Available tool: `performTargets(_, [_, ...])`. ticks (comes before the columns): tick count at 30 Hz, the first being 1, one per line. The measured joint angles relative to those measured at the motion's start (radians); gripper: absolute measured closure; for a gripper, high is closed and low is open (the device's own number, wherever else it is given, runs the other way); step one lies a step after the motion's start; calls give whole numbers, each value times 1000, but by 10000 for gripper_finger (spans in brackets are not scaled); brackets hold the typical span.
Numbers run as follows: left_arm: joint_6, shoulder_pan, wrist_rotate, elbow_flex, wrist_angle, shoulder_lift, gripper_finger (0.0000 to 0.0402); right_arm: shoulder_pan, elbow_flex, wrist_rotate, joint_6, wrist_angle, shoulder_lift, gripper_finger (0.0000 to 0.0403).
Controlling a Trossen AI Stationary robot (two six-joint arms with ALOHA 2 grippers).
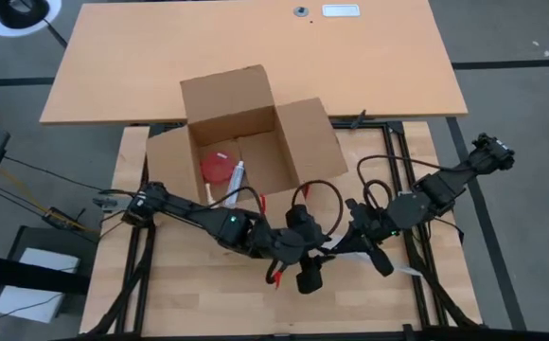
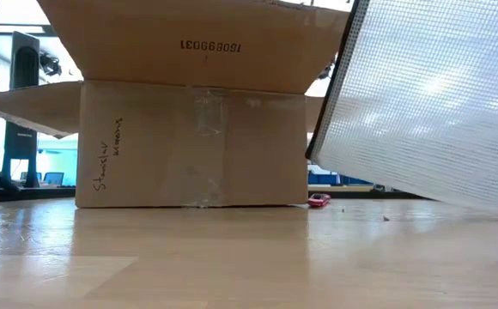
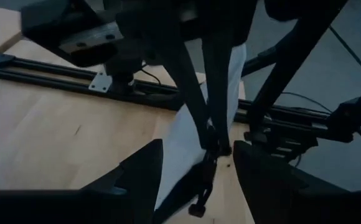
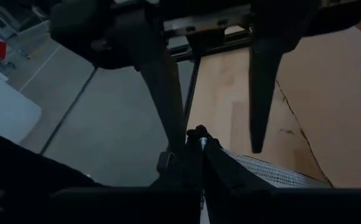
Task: Unpack boxes
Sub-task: Open the white zip bag
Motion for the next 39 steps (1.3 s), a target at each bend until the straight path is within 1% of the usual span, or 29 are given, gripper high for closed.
performTargets(7, [-3,-1,-3,0,8,0,193,0,0,0,0,4,1,403])
performTargets(10, [-8,-1,34,0,3,0,193,0,0,0,0,3,1,403])
performTargets(21, [11,-5,61,0,-5,42,193,-1,0,1,3,5,1,403])
performTargets(30, [25,-5,60,0,-7,50,195,-2,0,4,3,11,1,403])
performTargets(34, [25,-5,59,9,-11,48,216,-2,0,4,0,11,1,403])
performTargets(39, [20,-3,59,10,-38,47,271,-2,0,4,-1,10,1,403])
